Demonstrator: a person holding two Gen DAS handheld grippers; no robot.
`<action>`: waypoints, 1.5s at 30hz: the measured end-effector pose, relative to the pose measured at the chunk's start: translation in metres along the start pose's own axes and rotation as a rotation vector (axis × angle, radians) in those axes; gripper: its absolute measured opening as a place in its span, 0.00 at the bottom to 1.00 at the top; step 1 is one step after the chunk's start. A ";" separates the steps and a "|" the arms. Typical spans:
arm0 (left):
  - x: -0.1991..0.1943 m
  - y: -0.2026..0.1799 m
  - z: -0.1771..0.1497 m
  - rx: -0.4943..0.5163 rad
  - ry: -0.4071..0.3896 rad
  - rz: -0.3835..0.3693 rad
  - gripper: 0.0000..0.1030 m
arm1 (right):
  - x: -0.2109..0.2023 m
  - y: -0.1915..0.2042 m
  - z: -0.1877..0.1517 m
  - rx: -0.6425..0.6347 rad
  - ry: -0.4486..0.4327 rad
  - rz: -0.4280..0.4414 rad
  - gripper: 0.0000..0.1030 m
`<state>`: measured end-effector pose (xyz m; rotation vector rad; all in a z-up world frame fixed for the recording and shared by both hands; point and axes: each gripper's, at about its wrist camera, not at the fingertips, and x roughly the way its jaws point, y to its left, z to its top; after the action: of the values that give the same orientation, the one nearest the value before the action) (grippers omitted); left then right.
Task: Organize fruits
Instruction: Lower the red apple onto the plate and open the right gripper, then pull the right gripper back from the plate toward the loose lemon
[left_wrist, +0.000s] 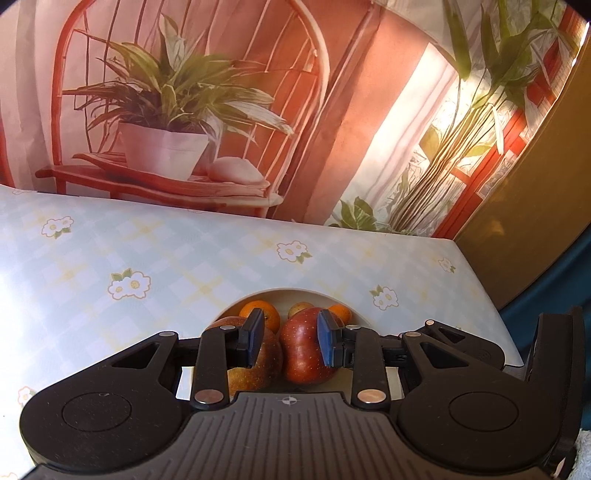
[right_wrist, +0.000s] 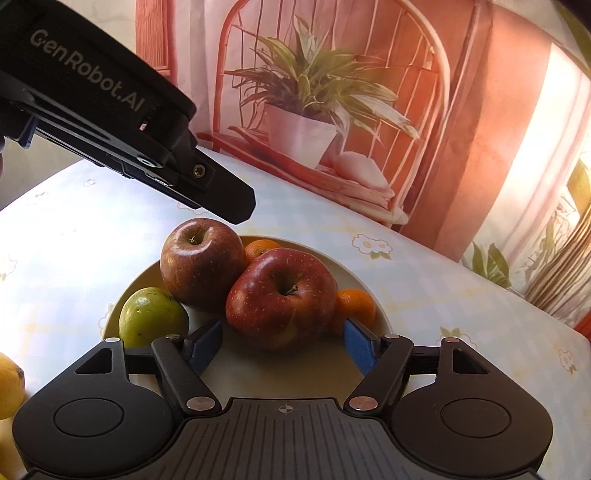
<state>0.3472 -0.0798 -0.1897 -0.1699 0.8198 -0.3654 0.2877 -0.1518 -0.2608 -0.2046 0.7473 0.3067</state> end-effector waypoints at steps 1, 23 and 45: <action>-0.004 0.001 -0.001 0.003 -0.006 0.005 0.31 | -0.004 0.000 0.000 0.003 -0.003 -0.002 0.66; -0.107 0.046 -0.062 0.123 -0.095 0.166 0.33 | -0.091 0.023 -0.066 0.228 -0.174 0.044 0.67; -0.125 0.030 -0.125 0.079 -0.101 0.178 0.36 | -0.107 0.043 -0.136 0.355 -0.273 0.004 0.65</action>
<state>0.1845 -0.0055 -0.1972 -0.0409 0.7136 -0.2193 0.1128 -0.1725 -0.2871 0.1727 0.5205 0.1963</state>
